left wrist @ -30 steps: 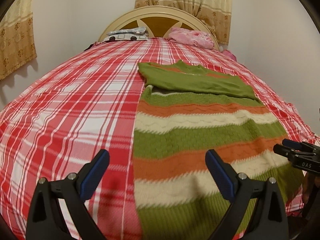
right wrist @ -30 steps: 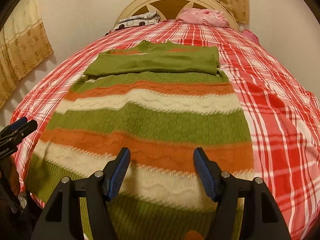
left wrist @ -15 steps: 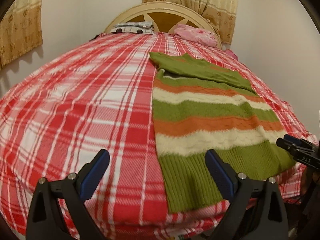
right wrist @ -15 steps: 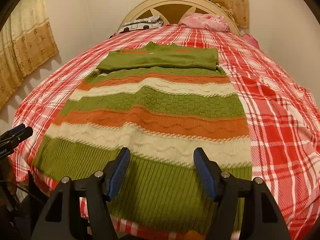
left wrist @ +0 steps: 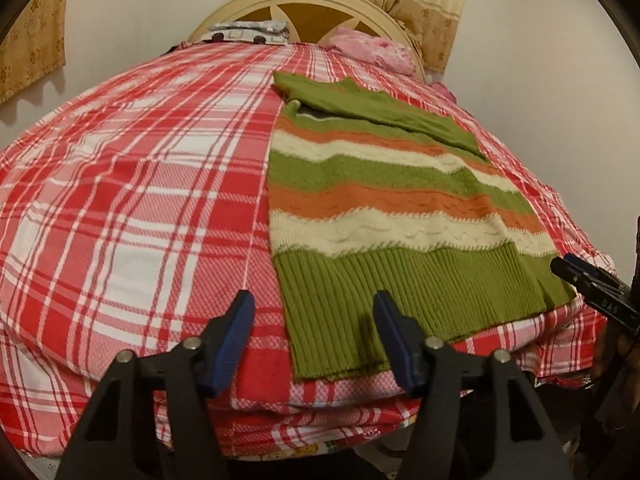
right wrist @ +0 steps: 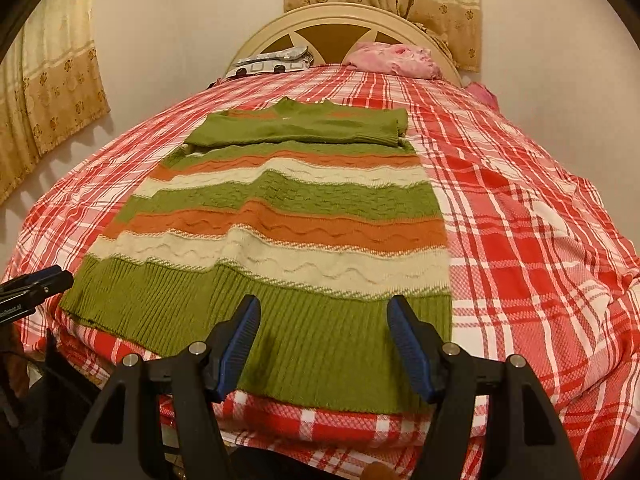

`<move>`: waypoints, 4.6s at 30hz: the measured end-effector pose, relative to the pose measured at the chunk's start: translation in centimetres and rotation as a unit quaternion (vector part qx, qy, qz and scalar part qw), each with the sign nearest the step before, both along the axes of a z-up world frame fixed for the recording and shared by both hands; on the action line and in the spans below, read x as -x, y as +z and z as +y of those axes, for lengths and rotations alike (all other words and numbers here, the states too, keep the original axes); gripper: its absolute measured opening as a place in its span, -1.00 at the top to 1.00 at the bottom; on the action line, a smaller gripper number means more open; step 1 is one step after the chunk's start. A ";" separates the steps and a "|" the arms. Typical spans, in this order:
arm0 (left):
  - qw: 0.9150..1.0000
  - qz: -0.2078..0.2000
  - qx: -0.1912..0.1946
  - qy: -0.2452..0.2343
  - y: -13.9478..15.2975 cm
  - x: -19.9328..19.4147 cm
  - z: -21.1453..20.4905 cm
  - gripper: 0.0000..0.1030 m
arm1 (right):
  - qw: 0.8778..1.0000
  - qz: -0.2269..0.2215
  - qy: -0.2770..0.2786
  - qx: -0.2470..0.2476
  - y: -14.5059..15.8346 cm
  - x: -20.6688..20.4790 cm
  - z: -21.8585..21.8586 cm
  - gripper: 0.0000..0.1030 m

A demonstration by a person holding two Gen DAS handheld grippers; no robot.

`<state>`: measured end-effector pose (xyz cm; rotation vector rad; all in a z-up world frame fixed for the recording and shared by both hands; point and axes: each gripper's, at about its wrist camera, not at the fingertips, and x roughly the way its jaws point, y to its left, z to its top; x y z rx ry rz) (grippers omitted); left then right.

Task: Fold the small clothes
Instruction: 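Move both tools back toward the striped hem of the sweater, then close the left gripper on the green ribbed hem, then lift the hem with the left gripper toward the collar while the right gripper grasps the hem too, then lay the hem over the collar and open both grippers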

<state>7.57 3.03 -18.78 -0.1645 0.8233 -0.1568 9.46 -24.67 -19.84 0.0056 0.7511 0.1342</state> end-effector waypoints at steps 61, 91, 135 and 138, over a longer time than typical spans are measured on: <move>0.992 -0.073 0.091 -0.045 3.0 0.0 1.5 0.83 | 0.977 -0.046 -0.026 -0.205 1.3 1.9 -8.5 0.88; 0.984 -0.123 0.123 -0.028 10.7 -13.8 3.2 0.84 | 0.968 -0.118 -0.034 -0.217 12.5 -10.5 -7.8 0.92; 0.998 -0.045 0.039 0.030 5.1 -39.7 1.5 0.05 | 0.979 0.035 -0.064 -0.189 2.2 -45.4 -10.4 -0.41; 0.998 -0.041 0.036 0.026 5.1 -37.9 1.9 0.05 | 0.984 0.025 -0.055 -0.165 2.7 -43.9 -10.0 -0.41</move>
